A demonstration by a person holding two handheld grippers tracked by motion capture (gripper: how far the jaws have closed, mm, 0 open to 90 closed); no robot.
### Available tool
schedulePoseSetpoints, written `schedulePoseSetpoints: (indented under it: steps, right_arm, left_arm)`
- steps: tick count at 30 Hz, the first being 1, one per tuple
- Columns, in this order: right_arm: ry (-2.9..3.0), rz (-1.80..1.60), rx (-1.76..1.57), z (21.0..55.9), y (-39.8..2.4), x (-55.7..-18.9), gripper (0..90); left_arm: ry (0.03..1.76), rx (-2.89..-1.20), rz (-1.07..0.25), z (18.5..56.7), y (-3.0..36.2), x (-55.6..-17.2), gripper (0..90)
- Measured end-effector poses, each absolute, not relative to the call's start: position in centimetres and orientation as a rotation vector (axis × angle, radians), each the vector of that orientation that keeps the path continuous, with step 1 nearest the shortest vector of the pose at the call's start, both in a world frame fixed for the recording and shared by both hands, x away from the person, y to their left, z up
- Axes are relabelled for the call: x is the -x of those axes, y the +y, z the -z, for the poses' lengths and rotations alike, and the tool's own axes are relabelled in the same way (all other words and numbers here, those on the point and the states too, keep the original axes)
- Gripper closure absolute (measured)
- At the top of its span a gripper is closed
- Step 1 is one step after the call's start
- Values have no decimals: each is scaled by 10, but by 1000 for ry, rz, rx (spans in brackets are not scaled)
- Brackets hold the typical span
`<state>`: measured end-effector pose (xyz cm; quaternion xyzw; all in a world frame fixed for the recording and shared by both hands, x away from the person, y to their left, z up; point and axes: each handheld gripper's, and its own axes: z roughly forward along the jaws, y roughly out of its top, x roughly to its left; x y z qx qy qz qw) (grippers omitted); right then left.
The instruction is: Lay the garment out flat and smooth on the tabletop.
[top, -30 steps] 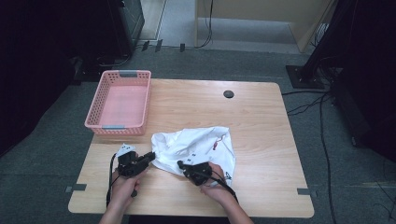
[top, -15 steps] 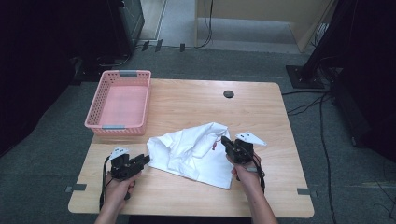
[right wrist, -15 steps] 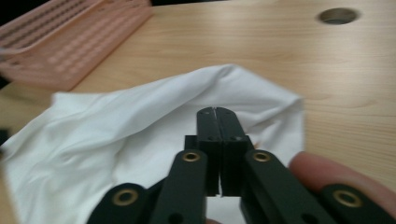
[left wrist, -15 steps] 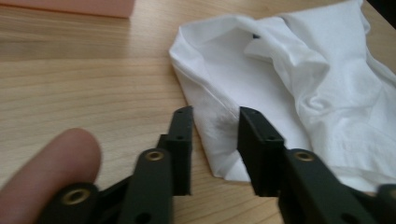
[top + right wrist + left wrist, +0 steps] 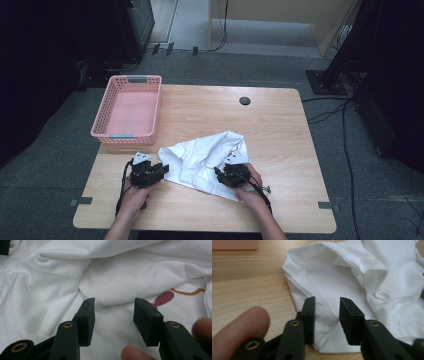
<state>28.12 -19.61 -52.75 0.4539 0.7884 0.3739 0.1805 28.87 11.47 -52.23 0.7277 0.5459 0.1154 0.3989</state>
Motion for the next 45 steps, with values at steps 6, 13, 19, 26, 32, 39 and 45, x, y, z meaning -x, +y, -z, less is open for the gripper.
schedulePoseSetpoints:
  steps: [6, 13, 19, 26, 32, 39, 45]
  right_arm:
    - [2205, -1092, -1300, 532, -209, -278, 518]
    - [2245, -1149, -1253, 534, -224, -265, 495]
    - [2254, -1124, -1214, 534, -237, -259, 485]
    - [2237, -1142, -1257, 534, -243, -260, 483]
    - [2233, -1088, -1223, 534, -237, -257, 475]
    - [2240, -1078, -1199, 534, -237, -257, 472]
    - [2270, -1089, -1158, 534, -247, -255, 471]
  left_arm:
    - [1350, -1834, -278, 525, 115, -273, 739]
    - [1341, -1807, -281, 529, 119, -246, 769]
    - [1351, -1826, -301, 527, 116, -227, 772]
    - [1142, -1915, -312, 505, 78, -215, 533]
    - [1186, -1987, -285, 516, 39, -231, 469]
    - [1210, -2007, -375, 513, 30, -243, 866]
    - [1292, -1887, -432, 493, 64, -265, 868]
